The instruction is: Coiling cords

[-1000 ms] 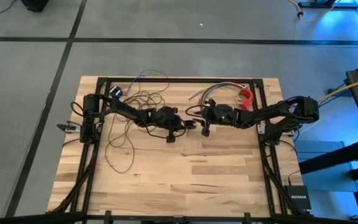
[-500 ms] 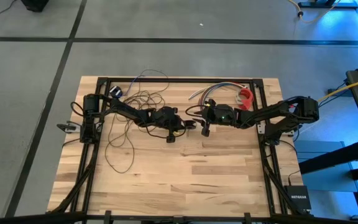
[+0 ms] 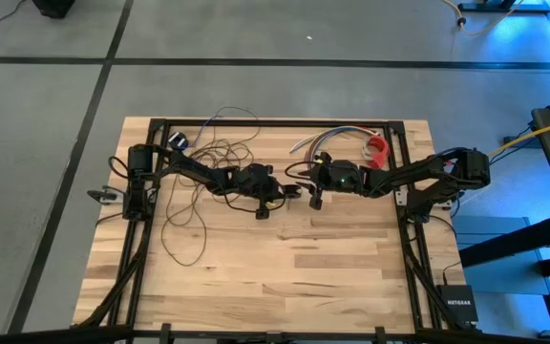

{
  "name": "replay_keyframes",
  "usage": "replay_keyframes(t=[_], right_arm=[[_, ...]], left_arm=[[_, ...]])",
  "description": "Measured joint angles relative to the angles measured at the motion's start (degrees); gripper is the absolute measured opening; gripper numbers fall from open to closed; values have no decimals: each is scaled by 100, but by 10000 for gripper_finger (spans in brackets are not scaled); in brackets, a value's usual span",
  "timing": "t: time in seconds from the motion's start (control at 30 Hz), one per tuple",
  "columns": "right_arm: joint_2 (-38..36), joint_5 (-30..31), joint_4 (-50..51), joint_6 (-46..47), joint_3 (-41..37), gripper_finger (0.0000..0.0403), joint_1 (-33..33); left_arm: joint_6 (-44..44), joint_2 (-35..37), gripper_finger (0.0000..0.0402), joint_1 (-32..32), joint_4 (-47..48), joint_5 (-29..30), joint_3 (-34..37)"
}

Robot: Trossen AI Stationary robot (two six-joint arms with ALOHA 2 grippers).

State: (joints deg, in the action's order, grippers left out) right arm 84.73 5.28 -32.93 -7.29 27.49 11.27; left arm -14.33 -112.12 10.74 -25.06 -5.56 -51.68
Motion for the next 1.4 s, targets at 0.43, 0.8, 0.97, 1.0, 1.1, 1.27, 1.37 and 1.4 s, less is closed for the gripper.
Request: replay_keyframes(t=[0.43, 0.8, 0.97, 1.0, 1.1, 1.27, 1.37, 1.4], right_arm=[[-800, -327, 1790, 104, 70, 143, -90], [179, -677, 736, -225, 63, 143, -121], [374, -342, 602, -334, 61, 143, -107], [381, -342, 593, -367, 59, 143, -110], [381, -334, 506, -539, 59, 143, -114], [402, -295, 402, -866, 61, 143, -111], [322, -63, 527, -1015, 116, 143, -111], [255, -28, 634, -1060, 162, 143, -111]], left_arm=[[-5, 0, 2, -85, 6, 2, -2], [-113, 0, 3, -103, -133, 0, -2], [-81, 0, 3, -133, -132, 2, -2], [-81, 0, 2, -131, -128, 2, -2], [-66, 0, 2, -133, -105, 2, -2], [-50, 0, 4, -133, -90, 2, -2], [-49, 0, 2, -133, -87, 1, -2], [-46, 0, 2, -133, -83, 0, -2]])
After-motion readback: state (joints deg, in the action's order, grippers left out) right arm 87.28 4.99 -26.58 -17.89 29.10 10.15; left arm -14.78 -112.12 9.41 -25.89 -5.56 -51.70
